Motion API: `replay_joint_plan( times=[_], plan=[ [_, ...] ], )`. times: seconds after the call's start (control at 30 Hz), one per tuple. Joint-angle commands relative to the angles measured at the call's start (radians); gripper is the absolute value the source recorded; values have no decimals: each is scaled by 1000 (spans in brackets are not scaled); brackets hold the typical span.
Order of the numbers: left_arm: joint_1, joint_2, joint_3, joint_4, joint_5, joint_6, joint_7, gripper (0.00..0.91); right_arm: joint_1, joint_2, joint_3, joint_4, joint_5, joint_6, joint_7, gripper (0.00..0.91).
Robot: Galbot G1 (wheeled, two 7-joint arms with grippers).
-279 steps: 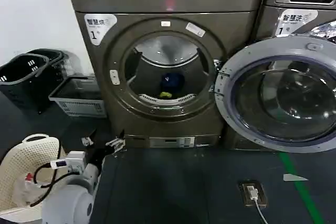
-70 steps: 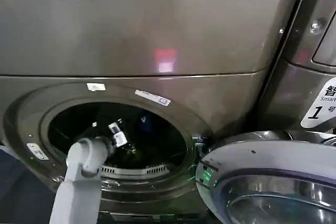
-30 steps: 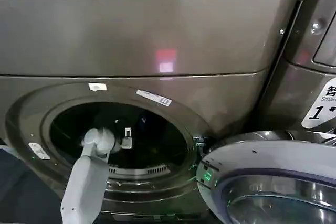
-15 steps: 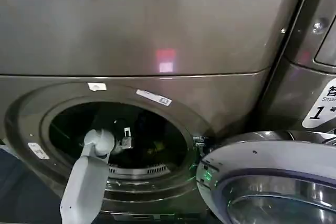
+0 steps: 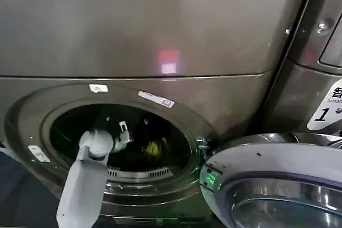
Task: Grasp the clothes from the dryer.
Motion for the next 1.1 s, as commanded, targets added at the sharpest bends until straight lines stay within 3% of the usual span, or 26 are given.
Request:
replay_joint_plan(
  times=[0.03,0.1,0.17,0.83,0.93,1.1],
  plan=[
    [7,-74,-8,-32,-235,89,-592,0,0,-1,0,9,-1,-5,-1,907],
    [12,-88,-12,-28,-245,83,-637,0,0,-3,1,14,-1,-28,11,907],
    [20,-96,-9,-30,-257,67,-677,0,-1,-3,-5,9,5,19,11,907],
    [3,-110,-10,-36,-288,83,-726,0,-4,3,-3,4,2,14,7,907],
    [6,-110,-8,-35,-289,86,-721,0,-3,10,12,29,4,-57,15,907],
    [8,-109,-8,-36,-291,87,-719,0,-3,14,-7,23,6,-18,24,907]
  ],
)
